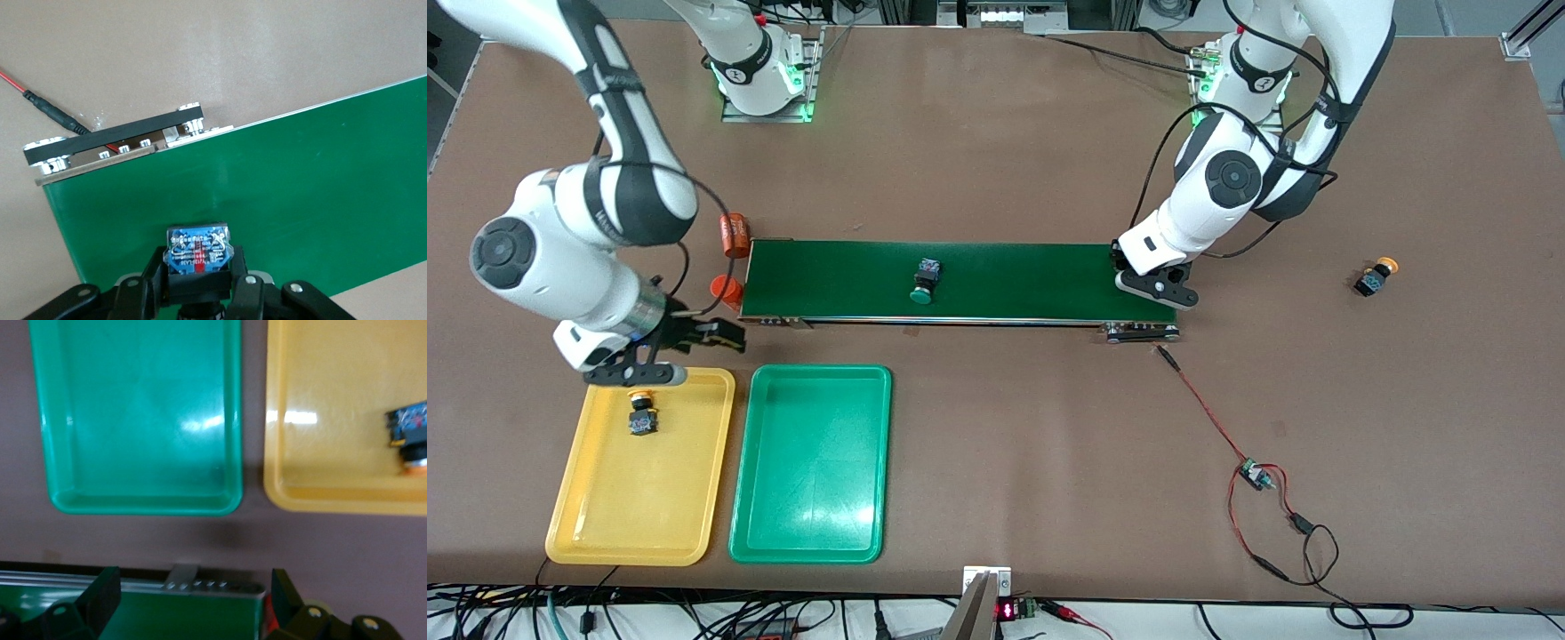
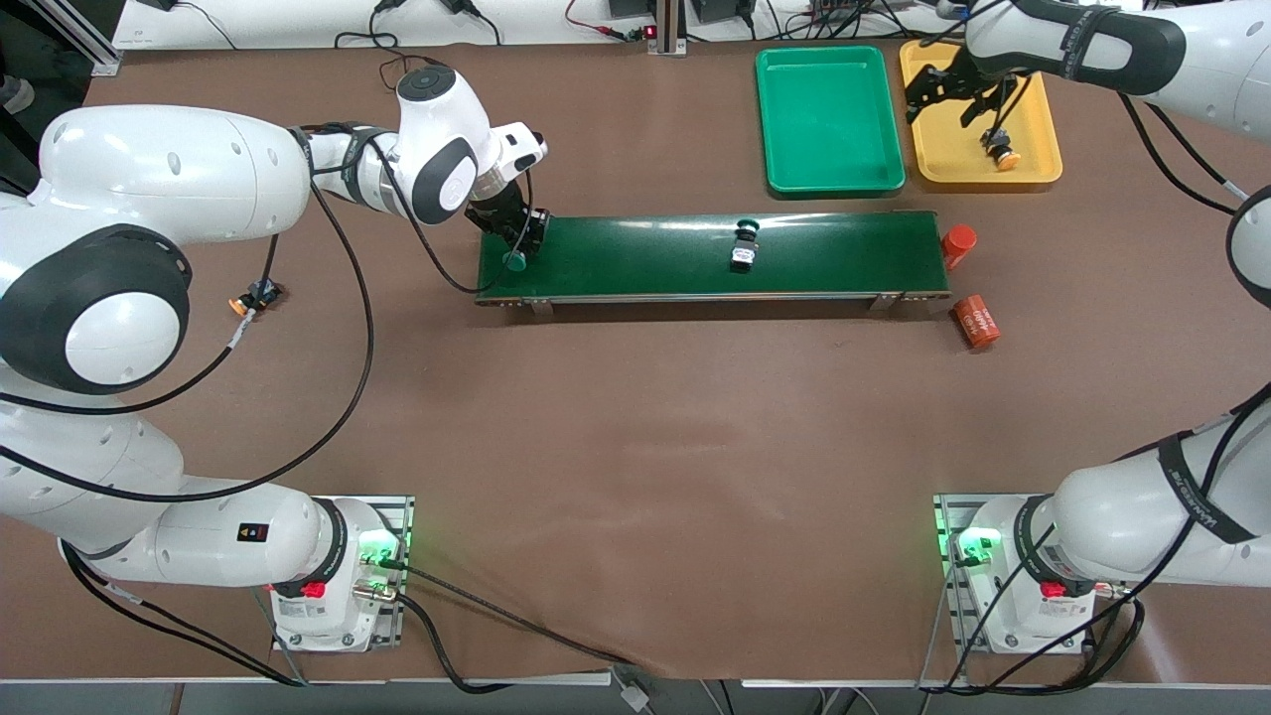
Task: Sort buttons by color to trays
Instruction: 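Grasp the green-cap button with the right gripper while the left gripper releases its button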
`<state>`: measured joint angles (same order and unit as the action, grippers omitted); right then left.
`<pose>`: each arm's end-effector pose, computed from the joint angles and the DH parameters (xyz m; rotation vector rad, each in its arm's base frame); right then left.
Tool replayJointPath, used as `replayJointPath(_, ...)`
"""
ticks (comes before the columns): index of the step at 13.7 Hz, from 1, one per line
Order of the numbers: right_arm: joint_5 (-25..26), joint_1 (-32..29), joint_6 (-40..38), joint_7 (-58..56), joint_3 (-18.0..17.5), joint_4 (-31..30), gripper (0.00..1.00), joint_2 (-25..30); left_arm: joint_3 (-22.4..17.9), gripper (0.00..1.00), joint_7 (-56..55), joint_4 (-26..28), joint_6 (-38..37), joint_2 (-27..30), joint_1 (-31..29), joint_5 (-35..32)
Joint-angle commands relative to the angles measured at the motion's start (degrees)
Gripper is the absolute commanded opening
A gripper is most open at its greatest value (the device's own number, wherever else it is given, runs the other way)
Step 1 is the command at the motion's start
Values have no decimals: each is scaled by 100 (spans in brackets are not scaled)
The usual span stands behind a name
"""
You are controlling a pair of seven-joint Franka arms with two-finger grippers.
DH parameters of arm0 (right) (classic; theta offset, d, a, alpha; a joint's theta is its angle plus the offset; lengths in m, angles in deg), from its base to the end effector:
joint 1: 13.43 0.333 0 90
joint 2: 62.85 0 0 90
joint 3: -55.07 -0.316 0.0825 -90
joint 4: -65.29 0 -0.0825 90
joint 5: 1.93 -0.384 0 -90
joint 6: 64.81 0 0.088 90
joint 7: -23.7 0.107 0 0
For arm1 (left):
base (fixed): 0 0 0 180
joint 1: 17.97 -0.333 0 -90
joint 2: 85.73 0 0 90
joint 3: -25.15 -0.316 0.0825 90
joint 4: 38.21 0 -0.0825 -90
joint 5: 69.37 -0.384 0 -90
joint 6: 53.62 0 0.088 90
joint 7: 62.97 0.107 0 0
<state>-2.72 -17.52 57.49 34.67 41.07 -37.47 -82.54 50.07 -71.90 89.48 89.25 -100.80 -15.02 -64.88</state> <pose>0.6321 0.0994 0.3651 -3.0480 0.0608 0.0150 0.4863 -0.2566 0.2673 2.9604 -0.3780 -0.0417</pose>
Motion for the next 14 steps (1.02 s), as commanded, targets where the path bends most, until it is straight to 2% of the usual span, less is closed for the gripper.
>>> replayJointPath(1, -122, 364, -312, 660, 72, -166, 100, 281, 66, 4, 40, 99, 109, 48, -84, 78)
replayJointPath(4, -542, 794, -68, 713, 81, -454, 100, 386, 66, 4, 40, 107, 135, -5, -110, 78)
replayJointPath(7, -824, 813, 592, 713, 81, -1227, 100, 763, 57, 4, 40, 99, 144, -67, -119, 78)
replayJointPath(9, -852, 813, 838, 687, 81, -1675, 100, 1079, 57, 4, 40, 64, 144, -75, -119, 78)
replayJointPath(12, -869, 787, 1181, 625, 64, -2423, 100, 1677, 57, 10, 58, 37, 284, -207, -119, 78)
replayJointPath(14, -1053, 804, 1217, 704, 46, -2513, 100, 1714, 57, 11, 67, 28, 293, -234, -119, 61)
